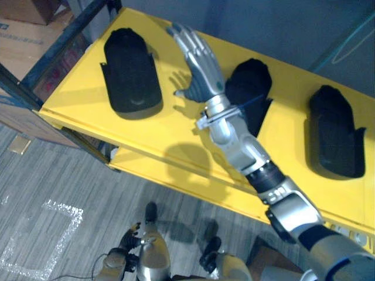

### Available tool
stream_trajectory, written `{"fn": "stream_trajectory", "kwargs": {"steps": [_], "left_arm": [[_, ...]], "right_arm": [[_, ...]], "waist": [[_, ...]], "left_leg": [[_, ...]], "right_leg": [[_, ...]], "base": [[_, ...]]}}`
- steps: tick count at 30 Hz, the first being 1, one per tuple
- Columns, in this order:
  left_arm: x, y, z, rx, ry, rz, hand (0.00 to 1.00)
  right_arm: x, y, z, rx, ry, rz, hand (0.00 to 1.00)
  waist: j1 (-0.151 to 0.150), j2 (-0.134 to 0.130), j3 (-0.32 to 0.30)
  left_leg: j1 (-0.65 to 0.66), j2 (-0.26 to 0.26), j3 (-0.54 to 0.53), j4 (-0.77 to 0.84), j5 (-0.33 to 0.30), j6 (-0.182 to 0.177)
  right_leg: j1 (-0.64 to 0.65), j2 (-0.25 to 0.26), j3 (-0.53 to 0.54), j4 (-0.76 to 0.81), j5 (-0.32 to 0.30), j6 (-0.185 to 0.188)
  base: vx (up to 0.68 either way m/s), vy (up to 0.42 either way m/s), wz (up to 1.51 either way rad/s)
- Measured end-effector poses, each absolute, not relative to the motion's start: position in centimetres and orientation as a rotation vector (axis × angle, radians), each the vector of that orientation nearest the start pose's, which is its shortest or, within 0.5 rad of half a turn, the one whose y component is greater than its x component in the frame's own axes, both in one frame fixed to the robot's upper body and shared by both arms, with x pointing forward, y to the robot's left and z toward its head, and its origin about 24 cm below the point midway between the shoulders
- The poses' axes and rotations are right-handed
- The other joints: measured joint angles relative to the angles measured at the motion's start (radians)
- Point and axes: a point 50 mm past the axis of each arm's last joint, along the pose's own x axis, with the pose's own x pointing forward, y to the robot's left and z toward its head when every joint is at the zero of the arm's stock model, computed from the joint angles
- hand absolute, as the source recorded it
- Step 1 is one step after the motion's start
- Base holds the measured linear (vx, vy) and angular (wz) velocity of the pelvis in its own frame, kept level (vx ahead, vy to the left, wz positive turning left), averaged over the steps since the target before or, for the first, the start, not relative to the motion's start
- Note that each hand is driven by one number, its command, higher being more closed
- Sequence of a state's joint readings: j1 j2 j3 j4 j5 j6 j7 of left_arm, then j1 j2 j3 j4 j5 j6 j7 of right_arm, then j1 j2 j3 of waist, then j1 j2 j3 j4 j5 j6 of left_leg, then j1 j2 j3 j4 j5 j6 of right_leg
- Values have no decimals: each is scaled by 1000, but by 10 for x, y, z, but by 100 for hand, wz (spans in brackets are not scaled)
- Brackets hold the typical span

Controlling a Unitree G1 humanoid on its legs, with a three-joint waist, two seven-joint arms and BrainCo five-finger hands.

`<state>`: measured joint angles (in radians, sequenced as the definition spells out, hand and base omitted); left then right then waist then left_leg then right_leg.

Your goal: Walk over and take plastic housings, then place them on the shelf

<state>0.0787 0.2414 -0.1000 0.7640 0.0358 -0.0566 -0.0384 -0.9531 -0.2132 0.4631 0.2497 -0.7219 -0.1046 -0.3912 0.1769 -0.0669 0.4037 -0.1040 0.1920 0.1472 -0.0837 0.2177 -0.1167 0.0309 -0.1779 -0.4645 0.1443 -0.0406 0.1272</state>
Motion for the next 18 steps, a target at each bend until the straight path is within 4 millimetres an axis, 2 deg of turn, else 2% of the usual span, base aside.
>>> {"fn": "stream_trajectory", "kwargs": {"steps": [4,8,12,18], "left_arm": [[155,216,-120,277,803,-52,0],[155,216,-120,277,801,-52,0],[154,216,-120,277,803,-51,0],[155,216,-120,277,802,-50,0]], "right_arm": [[314,-9,258,-965,-1180,165,0],[307,12,237,-1067,-1127,390,0],[303,24,222,-1134,-1059,528,0],[302,32,208,-1175,-966,609,0]], "waist": [[0,0,0],[2,0,0],[5,-1,0],[7,1,-1]], "left_leg": [[0,0,0,0,0,0],[0,0,-3,0,0,0],[-2,0,-6,0,-4,5],[-14,-2,-22,0,-4,5]], "right_leg": [[0,0,0,0,0,0],[1,0,-1,1,0,0],[1,0,-4,2,-1,-1],[-1,0,-17,3,-7,-1]], "base": [[0,0,0],[0,0,0],[0,0,0],[0,-1,4]]}}
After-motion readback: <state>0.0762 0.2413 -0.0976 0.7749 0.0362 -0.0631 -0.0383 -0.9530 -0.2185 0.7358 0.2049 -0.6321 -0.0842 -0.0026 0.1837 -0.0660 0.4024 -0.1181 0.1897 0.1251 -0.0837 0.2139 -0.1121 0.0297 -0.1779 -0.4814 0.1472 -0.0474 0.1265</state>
